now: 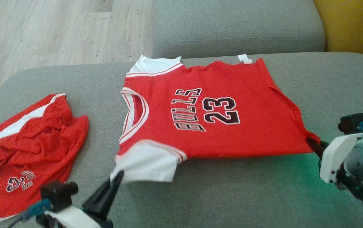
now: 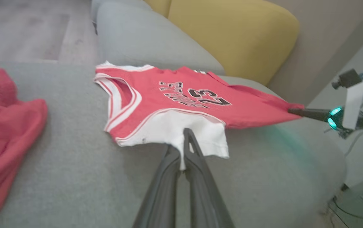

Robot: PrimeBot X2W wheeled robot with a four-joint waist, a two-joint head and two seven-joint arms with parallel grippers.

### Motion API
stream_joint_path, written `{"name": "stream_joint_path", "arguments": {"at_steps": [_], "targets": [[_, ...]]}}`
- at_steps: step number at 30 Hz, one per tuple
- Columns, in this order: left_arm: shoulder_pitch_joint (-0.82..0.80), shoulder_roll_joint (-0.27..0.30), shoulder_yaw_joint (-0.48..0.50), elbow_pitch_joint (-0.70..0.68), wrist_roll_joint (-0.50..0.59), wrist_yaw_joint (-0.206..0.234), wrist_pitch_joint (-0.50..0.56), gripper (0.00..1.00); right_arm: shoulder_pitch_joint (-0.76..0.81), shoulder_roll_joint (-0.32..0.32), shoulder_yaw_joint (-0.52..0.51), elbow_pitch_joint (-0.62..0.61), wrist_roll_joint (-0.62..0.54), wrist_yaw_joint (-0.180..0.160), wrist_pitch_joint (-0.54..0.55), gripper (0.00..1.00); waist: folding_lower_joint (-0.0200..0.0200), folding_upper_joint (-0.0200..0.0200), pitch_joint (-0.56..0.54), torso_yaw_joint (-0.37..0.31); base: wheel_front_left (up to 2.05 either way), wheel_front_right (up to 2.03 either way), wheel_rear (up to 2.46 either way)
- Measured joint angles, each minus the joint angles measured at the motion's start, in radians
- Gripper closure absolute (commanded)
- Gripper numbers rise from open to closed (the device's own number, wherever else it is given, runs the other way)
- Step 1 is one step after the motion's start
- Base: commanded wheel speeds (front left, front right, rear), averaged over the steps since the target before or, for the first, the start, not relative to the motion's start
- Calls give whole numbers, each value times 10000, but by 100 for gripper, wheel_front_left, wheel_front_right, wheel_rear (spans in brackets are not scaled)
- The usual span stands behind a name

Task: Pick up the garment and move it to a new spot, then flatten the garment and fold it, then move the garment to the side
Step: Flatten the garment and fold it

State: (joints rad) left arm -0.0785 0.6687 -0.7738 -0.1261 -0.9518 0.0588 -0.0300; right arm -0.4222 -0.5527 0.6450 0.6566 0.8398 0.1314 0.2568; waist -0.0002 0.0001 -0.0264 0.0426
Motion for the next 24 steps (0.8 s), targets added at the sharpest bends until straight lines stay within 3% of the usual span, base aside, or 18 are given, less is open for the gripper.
{"name": "stream_joint_path", "arguments": {"at_steps": [6,11,24], "targets": [[261,426,12,-713,48,389,123,100,278,-219,-552,-767,209,0,215,100,1,0,41,-80,0,0,0],[91,454,58,-709,215,405,123,100,278,-115,-1152,-918,-115,0,324,100,2,0,126,-179,0,0,0],[-1914,384,33,456,884,-255,568,100,-87,966,-2917,-1007,-1829,2,1580,100,3,0,1068,-368,0,0,0]]}}
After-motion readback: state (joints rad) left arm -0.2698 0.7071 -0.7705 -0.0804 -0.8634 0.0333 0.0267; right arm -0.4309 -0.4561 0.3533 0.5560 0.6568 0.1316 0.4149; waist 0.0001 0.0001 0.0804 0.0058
